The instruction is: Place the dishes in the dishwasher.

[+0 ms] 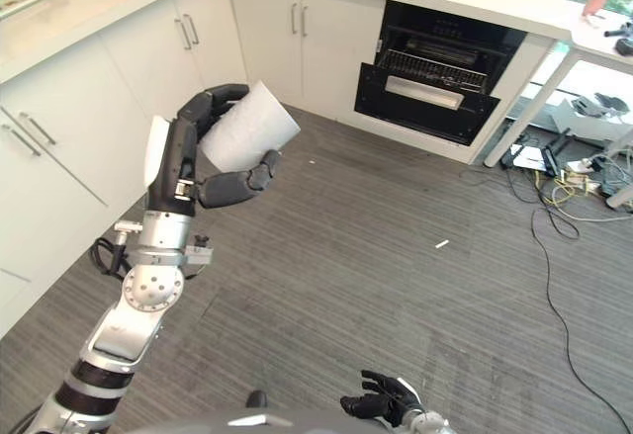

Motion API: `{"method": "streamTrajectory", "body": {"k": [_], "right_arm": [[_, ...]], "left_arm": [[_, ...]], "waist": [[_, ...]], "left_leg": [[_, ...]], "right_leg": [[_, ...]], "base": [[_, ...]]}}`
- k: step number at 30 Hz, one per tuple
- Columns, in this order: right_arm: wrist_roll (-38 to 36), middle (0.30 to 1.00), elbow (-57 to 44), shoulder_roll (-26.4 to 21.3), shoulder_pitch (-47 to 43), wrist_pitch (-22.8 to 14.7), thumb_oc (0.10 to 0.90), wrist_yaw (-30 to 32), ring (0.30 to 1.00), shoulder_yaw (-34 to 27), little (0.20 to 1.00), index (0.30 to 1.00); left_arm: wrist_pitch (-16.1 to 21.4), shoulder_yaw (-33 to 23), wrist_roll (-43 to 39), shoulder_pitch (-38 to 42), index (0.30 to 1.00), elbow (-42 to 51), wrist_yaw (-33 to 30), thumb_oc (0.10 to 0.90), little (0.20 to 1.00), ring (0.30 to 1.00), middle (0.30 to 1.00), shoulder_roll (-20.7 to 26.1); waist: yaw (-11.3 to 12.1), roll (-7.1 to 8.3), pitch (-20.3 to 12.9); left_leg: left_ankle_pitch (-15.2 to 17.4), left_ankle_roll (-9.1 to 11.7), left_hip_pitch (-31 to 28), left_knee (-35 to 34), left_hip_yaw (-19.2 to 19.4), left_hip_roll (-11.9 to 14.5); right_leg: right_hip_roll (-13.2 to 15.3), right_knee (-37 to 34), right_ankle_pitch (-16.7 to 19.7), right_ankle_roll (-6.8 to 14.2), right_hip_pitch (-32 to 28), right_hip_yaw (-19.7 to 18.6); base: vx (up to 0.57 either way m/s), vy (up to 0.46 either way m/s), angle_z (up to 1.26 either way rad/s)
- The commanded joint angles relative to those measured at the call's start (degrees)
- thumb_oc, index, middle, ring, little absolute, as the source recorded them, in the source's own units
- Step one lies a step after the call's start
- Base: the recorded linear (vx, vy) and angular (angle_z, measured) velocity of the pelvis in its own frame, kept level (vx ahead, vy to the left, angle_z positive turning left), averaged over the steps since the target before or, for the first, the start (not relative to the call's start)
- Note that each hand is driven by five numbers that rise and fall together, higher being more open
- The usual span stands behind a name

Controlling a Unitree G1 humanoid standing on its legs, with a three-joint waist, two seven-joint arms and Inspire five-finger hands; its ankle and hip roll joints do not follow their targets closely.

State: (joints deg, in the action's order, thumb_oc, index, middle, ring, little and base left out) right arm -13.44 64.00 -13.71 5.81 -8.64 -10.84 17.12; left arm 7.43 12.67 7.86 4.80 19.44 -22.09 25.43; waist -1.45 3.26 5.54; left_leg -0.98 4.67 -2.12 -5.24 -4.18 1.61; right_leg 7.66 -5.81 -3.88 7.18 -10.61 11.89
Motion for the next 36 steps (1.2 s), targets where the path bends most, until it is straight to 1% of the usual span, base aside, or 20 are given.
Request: {"method": "streamTrajectory", "body": {"k": [1, 6, 7, 9, 10, 11, 12, 14, 17, 20, 22, 23, 25, 27, 29, 31, 32, 33, 34, 36], "right_arm": [[2.4, 0.9, -0.1, -3.5, 2.3, -1.8, 0.8, -0.7, 0.9, 2.6, 0.9, 0.9], [2.5, 0.9, -0.3, -3.7, 2.4, -2.4, 0.8, -0.6, 0.9, 2.1, 0.9, 0.9], [2.7, 0.9, -0.1, -3.6, 2.8, -2.4, 0.8, -0.3, 0.9, 1.6, 0.9, 0.9], [3.1, 0.9, 0.8, -3.6, 2.6, -2.8, 0.8, 1.6, 0.9, 0.2, 0.9, 0.9], [2.3, 0.9, 0.5, -3.8, 1.7, -3.8, 0.8, 3.5, 0.9, -1.6, 0.9, 0.9], [2.3, 0.9, 0.5, -3.8, 1.7, -3.8, 0.8, 3.5, 0.9, -1.6, 0.9, 0.9], [0.1, 0.9, 3.7, 0.2, -5.2, -1.9, 0.8, 6.9, 0.9, -4.6, 0.9, 0.9], [1.6, 0.9, 4.5, 0.3, -5.5, -2.2, 0.8, 7.9, 0.9, -4.3, 0.9, 0.9], [2.5, 0.9, 2.9, 0.6, -4.0, -2.2, 0.8, 8.6, 0.9, -3.7, 0.9, 0.9], [1.8, 0.9, 3.4, -0.4, -2.3, -1.6, 0.8, 8.7, 0.9, -5.4, 0.9, 0.9], [1.9, 0.9, 4.2, -0.8, -1.6, -1.3, 0.8, 8.8, 0.9, -6.4, 0.9, 0.9], [2.1, 0.9, 4.6, -0.9, -0.8, -1.1, 0.8, 8.7, 0.9, -7.0, 0.9, 0.9], [2.1, 0.9, 5.6, -1.3, -0.1, -1.1, 0.8, 9.0, 0.9, -7.2, 0.9, 0.9], [1.8, 0.9, 6.8, -2.1, -0.1, -0.9, 0.8, 10.1, 0.9, -8.1, 0.9, 0.9], [1.2, 0.9, 7.2, -3.3, 0.0, -1.2, 0.8, 11.3, 0.9, -10.3, 0.9, 0.9], [-0.4, 0.9, 7.2, -4.8, -1.7, -1.6, 0.8, 12.8, 0.9, -12.6, 0.9, 0.9], [-0.5, 0.9, 5.8, -6.2, -3.7, -2.0, 0.8, 14.5, 0.9, -12.8, 0.9, 0.9], [-0.5, 0.9, 5.8, -6.2, -3.8, -2.0, 0.8, 14.5, 0.9, -12.9, 0.9, 0.9], [-1.8, 0.9, 4.0, -7.5, -5.9, -2.6, 0.8, 15.6, 0.9, -13.6, 0.9, 0.9], [-1.8, 0.9, 3.9, -7.5, -5.9, -2.5, 0.8, 15.6, 0.9, -13.7, 0.9, 0.9]], "left_arm": [[4.9, -5.3, 0.3, 3.9, 0.3, 4.2, -2.2, 0.4, 0.3, 0.3, 0.3, -0.2], [5.1, -6.5, -0.5, 2.1, 0.3, 6.0, -2.3, 0.4, 0.3, 0.3, 0.3, -0.2], [5.0, -6.6, -0.7, 1.6, 0.3, 6.2, -2.1, 0.4, 0.3, 0.3, 0.3, -0.2], [4.8, -6.5, -1.4, 0.9, 0.3, 6.6, -1.7, 0.4, 0.3, 0.3, 0.3, 0.0], [4.5, -5.8, -1.6, 1.0, 0.3, 6.4, -1.8, 0.4, 0.3, 0.3, 0.3, 0.4], [4.5, -5.8, -1.6, 1.0, 0.3, 6.4, -1.8, 0.4, 0.3, 0.3, 0.3, 0.4], [4.0, -4.1, -2.8, 1.0, 0.3, 5.0, -0.5, 0.4, 0.3, 0.3, 0.3, 0.4], [3.8, -2.9, -3.6, 1.6, 0.3, 4.7, -0.2, 0.4, 0.3, 0.3, 0.3, 0.1], [4.4, -1.0, -4.7, 3.7, 0.3, 3.5, -0.6, 0.4, 0.3, 0.3, 0.3, -0.8], [4.4, -0.6, -5.1, 4.4, 0.3, 2.0, -0.1, 0.4, 0.3, 0.3, 0.3, -1.1], [4.1, -0.6, -5.1, 4.6, 0.3, 1.5, 0.5, 0.4, 0.3, 0.3, 0.3, -1.3], [3.9, -0.7, -5.0, 4.6, 0.3, 1.4, 0.8, 0.4, 0.3, 0.3, 0.3, -1.5], [4.2, -0.6, -3.9, 4.7, 0.3, 0.9, 1.5, 0.4, 0.3, 0.3, 0.3, -1.5], [4.2, 0.2, -4.8, 5.3, 0.3, 0.3, 1.7, 0.4, 0.3, 0.3, 0.3, -2.2], [4.4, 0.5, -5.6, 5.2, 0.3, -0.2, 1.8, 0.4, 0.3, 0.3, 0.3, -2.6], [4.7, 0.2, -6.3, 4.8, 0.3, 0.1, 2.0, 0.4, 0.3, 0.3, 0.3, -2.2], [4.8, 0.1, -6.5, 5.0, 0.3, 0.4, 2.3, 0.4, 0.3, 0.3, 0.3, -1.5], [4.8, 0.1, -6.5, 5.1, 0.3, 0.3, 2.3, 0.4, 0.3, 0.3, 0.3, -1.4], [4.8, 0.9, -6.6, 5.7, 0.3, 1.0, 2.2, 0.4, 0.3, 0.3, 0.3, -0.8], [4.8, 1.0, -6.7, 5.8, 0.3, 1.0, 2.2, 0.4, 0.3, 0.3, 0.3, -0.7]], "waist": [[0.9, 0.81, -2.2], [2.1, 1.41, -1.6], [2.2, 1.44, -1.5], [1.6, 0.88, -0.5], [-0.1, -0.82, 1.4], [-0.1, -0.82, 1.4], [0.4, -1.41, 1.5], [-0.3, -1.43, 1.4], [-3.1, -1.25, 0.9], [-5.6, -0.38, 0.5], [-6.1, -0.43, 0.3], [-6.4, -0.33, -0.1], [-6.7, -0.37, -1.2], [-7.8, -1.39, -2.2], [-8.8, -2.04, -2.4], [-8.8, -1.84, -2.7], [-7.4, 1.35, -1.7], [-7.3, 1.18, -1.6], [-5.3, 4.64, 0.1], [-4.6, 3.81, 0.5]], "left_leg": [[-1.5, -0.5, 1.8, 0.2, 5.3, 0.0], [-0.4, -2.6, 1.7, 0.2, 4.6, -1.8], [-0.1, -3.1, 1.4, 0.2, 4.3, -2.2], [0.2, -4.3, 0.6, 0.2, 3.4, -2.9], [0.3, -4.3, -0.7, 0.2, 1.3, -2.0], [0.3, -4.3, -0.7, 0.2, 1.3, -2.0], [0.9, -3.6, -2.3, 0.2, -1.1, -2.6], [1.4, -3.3, -3.1, 0.2, -2.2, -2.9], [2.4, -2.6, -4.4, 0.2, -4.0, -3.7], [5.0, -2.7, -7.2, 0.2, -6.5, -4.8], [6.9, -2.6, -9.2, 0.2, -7.3, -4.4], [8.2, -2.7, -10.7, 0.2, -7.1, -4.3], [9.5, -2.7, -12.8, 0.2, -6.0, -3.7], [6.3, -1.9, -14.7, 0.2, -5.2, -2.3], [4.4, 0.4, -14.1, 5.9, -3.1, -2.0], [-2.5, 5.4, -10.9, 17.8, -0.7, -2.6], [-8.0, 8.2, -4.3, 34.4, -0.8, -7.1], [-7.6, 8.2, -3.9, 35.2, -0.6, -6.9], [-4.9, 6.7, 5.5, 44.7, 2.3, -10.0], [-3.6, 6.6, 6.0, 46.6, 2.9, -9.0]], "right_leg": [[-3.2, 1.0, 2.8, -1.1, 3.7, -2.2], [-1.0, 8.9, 1.6, 0.5, 5.9, -1.3], [-0.4, 12.8, 1.9, 1.0, 6.8, -0.9], [0.7, 25.8, 6.0, 2.5, 11.2, -1.3], [-2.4, 34.9, 6.7, 2.7, 15.8, -4.0], [-2.4, 34.9, 6.7, 2.7, 15.8, -4.0], [-4.7, 35.9, 5.7, 2.3, 19.3, -4.0], [-4.9, 34.6, 5.2, 2.1, 20.0, -3.3], [-6.5, 23.5, 4.2, -0.1, 21.8, -4.1], [-7.6, 12.7, 7.9, -0.1, 24.5, -5.3], [-6.7, 8.5, 10.3, 0.1, 24.4, -1.5], [-6.2, 7.4, 11.0, 0.1, 24.0, 0.5], [-6.5, 6.9, 10.5, -1.2, 21.6, -0.2], [-7.9, 9.1, 9.1, -3.2, 20.7, -1.5], [-8.6, 9.6, 7.6, -4.0, 18.3, -1.4], [-9.1, 7.9, 7.2, -4.7, 14.2, -2.8], [-7.0, 6.7, 7.0, -5.4, 11.0, -6.1], [-7.2, 6.7, 7.0, -5.4, 11.0, -6.2], [-5.2, 4.9, 6.6, -5.6, 6.8, -9.6], [-6.2, 4.8, 6.6, -5.7, 6.7, -10.1]], "base": [[0.06, 0.121, 0.17], [0.07, 0.149, 0.15], [0.12, 0.177, 0.26], [0.16, 0.248, 0.44], [0.13, 0.204, 0.38], [0.27, 0.178, 1.06], [0.2, 0.05, 1.15], [0.26, 0.035, 1.01], [0.35, -0.03, 0.87], [0.38, -0.077, 0.83], [0.38, -0.119, 0.31], [0.36, -0.119, 0.14], [0.37, -0.112, 0.12], [0.38, -0.121, -0.1], [0.36, -0.121, 0.09], [0.49, -0.177, -0.05], [0.46, -0.172, -0.38], [0.61, -0.269, -0.55], [0.27, -0.115, -0.88], [0.27, -0.076, -1.04]]}}
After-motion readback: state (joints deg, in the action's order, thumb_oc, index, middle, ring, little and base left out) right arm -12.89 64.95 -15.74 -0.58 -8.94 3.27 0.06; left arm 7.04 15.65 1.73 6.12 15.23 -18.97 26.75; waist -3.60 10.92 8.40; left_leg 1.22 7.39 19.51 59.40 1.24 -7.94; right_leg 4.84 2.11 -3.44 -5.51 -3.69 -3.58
